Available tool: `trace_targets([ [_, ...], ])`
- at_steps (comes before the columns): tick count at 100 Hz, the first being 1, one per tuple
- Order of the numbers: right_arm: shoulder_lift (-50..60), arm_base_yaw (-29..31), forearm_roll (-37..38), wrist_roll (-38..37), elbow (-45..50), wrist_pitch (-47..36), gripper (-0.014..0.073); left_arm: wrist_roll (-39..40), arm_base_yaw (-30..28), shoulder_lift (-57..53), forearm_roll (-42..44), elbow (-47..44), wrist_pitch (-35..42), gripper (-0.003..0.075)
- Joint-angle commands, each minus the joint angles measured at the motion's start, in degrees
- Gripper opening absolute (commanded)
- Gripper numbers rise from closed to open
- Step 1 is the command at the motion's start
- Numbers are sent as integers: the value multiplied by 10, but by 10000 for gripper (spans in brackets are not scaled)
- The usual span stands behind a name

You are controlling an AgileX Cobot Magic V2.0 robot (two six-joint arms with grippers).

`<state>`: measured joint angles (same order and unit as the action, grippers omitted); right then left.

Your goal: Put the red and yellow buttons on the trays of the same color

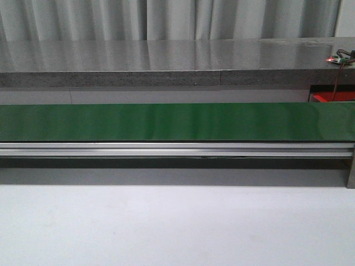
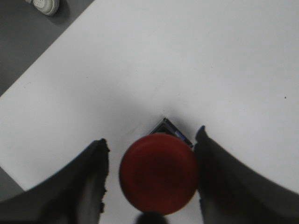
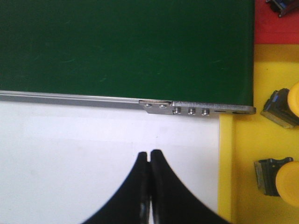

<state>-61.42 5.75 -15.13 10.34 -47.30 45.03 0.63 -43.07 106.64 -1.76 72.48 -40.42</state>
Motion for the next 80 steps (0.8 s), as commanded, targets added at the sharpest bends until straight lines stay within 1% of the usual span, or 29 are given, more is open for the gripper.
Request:
trace_targets([
  [1, 11, -1, -8, 5, -14, -17, -73, 4, -1, -19, -5, 16, 22, 200],
  [7, 11, -1, -8, 5, -14, -17, -73, 4, -1, -18, -5, 16, 22, 145],
  [14, 11, -1, -8, 5, -14, -17, -73, 4, -1, -17, -5, 16, 21, 117],
  [26, 11, -1, -8, 5, -14, -17, -73, 4, -1, -26, -5, 16, 16, 115],
  [41, 11, -1, -8, 5, -14, -18, -73, -6, 9, -64, -11, 16, 14, 115],
  [46, 11, -1, -8, 5, -14, -19, -73, -18, 20, -78, -16, 16, 17, 115],
  [57, 11, -1, -8, 5, -14, -19, -73, -18, 47, -107, -32, 16, 23, 115],
  [80, 11, -1, -8, 5, -14, -19, -73, -41, 138, -140, -32, 21, 13, 115],
])
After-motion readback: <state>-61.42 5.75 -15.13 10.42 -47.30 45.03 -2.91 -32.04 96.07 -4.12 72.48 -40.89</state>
